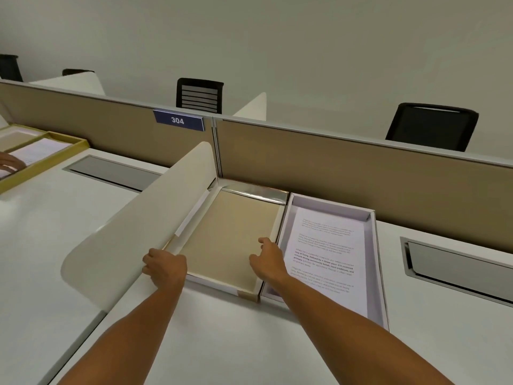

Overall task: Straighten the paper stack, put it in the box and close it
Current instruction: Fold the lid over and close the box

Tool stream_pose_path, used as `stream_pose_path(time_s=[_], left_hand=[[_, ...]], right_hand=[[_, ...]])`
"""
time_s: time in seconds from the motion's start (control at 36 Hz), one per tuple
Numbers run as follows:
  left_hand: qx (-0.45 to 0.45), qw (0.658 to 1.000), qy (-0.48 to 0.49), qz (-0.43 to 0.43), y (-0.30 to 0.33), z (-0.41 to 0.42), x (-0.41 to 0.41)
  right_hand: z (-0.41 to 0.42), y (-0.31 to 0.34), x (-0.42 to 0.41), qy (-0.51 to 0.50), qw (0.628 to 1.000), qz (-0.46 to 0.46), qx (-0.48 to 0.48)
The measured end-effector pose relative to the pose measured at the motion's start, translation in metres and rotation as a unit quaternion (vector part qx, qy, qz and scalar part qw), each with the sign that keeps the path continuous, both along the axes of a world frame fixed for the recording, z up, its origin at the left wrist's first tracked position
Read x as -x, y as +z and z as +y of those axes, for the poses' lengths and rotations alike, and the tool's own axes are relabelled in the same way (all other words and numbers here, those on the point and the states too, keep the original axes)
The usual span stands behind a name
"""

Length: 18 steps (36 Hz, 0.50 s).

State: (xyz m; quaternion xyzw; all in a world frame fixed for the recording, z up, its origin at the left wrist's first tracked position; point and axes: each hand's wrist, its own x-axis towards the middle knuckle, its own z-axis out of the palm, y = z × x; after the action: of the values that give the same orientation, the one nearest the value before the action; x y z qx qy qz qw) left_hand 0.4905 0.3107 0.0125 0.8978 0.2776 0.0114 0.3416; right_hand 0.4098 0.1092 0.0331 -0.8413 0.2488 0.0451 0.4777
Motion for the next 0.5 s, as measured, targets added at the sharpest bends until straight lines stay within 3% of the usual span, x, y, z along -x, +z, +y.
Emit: stream_pose_path(time_s=[0.22,0.5], left_hand=[[0.066,0.996,0.065,0.019,0.001,0.013,-0.016],[0.185,0.976,0.064,-0.094,0.038,0.006,-0.012]], right_hand=[[0.000,-0.003,-0.002,-0.008,1.000,0.001,-0.001],[-0.004,0.008,0.004,-0.017,0.999,-0.011,-0.038]])
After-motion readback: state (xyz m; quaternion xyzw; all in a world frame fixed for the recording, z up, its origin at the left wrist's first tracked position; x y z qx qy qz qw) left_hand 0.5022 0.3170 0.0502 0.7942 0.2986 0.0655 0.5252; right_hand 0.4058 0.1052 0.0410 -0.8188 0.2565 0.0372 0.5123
